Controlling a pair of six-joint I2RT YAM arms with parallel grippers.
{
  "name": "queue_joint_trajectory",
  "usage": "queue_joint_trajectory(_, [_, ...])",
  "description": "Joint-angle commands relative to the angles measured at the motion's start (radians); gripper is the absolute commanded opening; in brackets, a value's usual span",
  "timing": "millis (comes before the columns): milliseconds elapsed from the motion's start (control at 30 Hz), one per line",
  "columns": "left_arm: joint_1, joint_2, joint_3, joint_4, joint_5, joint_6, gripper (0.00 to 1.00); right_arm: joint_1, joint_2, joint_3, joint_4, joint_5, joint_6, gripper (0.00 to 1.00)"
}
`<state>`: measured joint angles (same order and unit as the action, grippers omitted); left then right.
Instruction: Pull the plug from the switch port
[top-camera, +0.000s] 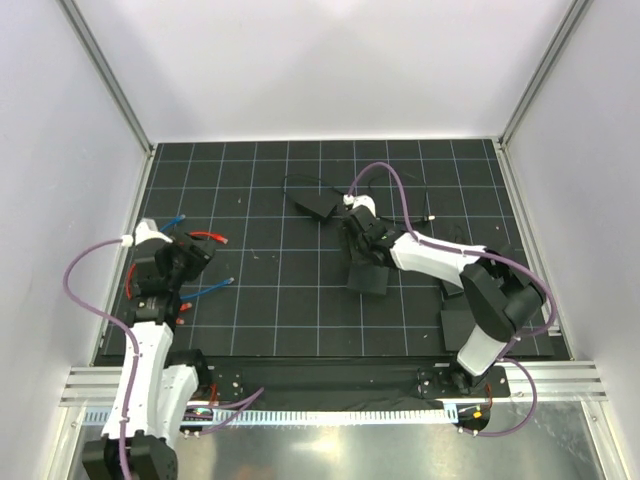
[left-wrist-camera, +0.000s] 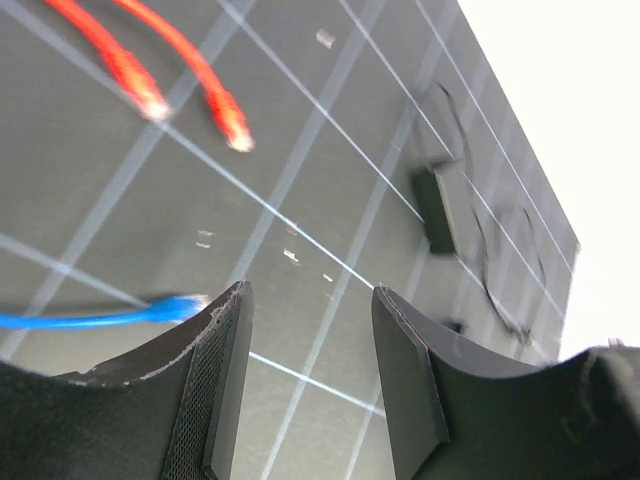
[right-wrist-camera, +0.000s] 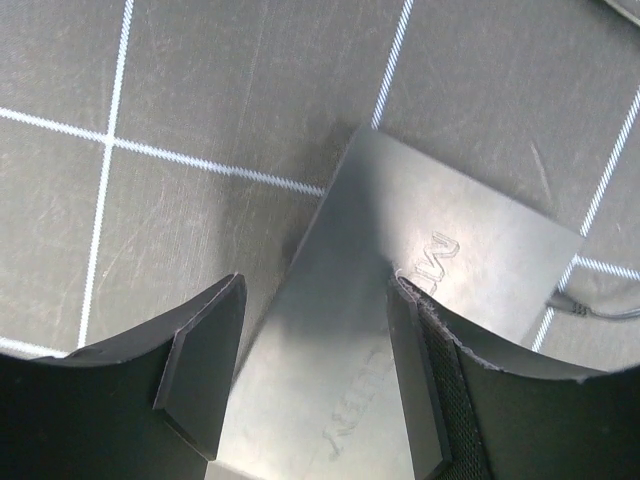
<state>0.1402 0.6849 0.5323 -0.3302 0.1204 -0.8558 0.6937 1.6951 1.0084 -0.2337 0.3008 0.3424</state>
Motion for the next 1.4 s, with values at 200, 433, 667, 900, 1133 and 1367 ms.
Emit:
queue_joint_trajectory(200, [-0.405, 0.269, 0.132, 0.226, -0.025, 0.034, 0.55, -0.074, -0.287, -0.1, -0.119, -0.054, 0.092, 0.7])
queue_joint_trajectory(433, [-0.576, 0.533, 0.233, 0.404, -0.056, 0.052, 0.56, -0.148, -0.399, -0.255, -0.099, -0.167, 0.115, 0.73])
queue_joint_trajectory(667, [-0.637, 0.726, 0.314, 0.606, 0.007, 0.055, 0.56, -0.155, -0.385, -0.355, 0.006, -0.193, 0.125, 0.74])
queue_joint_trajectory(900, [-0.697, 0.886, 0.359, 0.746, 0.088, 0.098, 0.53, -0.158, -0.356, -0.399, 0.112, -0.204, 0.13, 0.73])
queue_joint_trajectory(1133, [-0.732, 0.979, 0.268, 0.941, 0.127, 0.205, 0.49, -0.157, -0.258, -0.355, 0.201, -0.282, 0.11, 0.74])
queue_joint_trajectory(1367, [-0.738, 1.013, 0.307, 0.831, 0.105, 0.228, 0.45, -0.138, -0.172, -0.311, 0.29, -0.384, 0.089, 0.74])
